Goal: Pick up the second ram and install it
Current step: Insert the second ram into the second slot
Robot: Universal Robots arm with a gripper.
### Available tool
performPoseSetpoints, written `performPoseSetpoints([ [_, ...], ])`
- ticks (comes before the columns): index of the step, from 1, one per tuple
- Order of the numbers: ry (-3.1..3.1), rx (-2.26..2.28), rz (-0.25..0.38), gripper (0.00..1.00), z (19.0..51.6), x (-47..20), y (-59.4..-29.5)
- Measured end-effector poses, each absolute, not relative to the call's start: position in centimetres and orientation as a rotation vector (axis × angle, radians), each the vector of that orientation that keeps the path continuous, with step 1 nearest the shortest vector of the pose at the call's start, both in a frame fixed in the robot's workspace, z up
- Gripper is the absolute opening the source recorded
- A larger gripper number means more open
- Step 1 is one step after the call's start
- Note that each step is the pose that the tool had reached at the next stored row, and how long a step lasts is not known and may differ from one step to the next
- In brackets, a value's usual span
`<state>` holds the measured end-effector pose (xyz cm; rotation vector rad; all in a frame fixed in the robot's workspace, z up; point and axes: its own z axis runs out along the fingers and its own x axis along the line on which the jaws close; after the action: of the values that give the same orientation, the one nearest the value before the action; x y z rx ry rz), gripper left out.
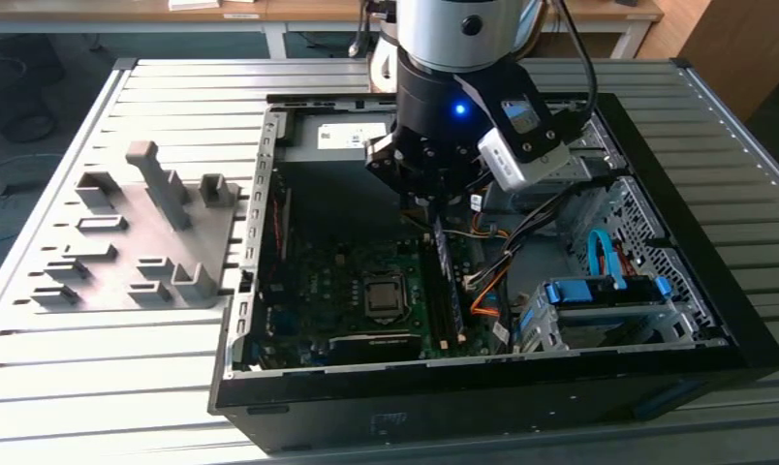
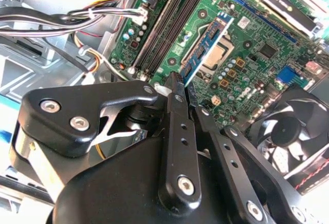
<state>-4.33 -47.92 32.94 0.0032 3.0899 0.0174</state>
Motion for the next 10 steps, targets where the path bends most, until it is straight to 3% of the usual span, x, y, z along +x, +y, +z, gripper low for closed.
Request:
performPoseSetpoints([
  [10, 3.09, 0.003, 0.017, 0.14, 32.58, -4.33, -47.92],
])
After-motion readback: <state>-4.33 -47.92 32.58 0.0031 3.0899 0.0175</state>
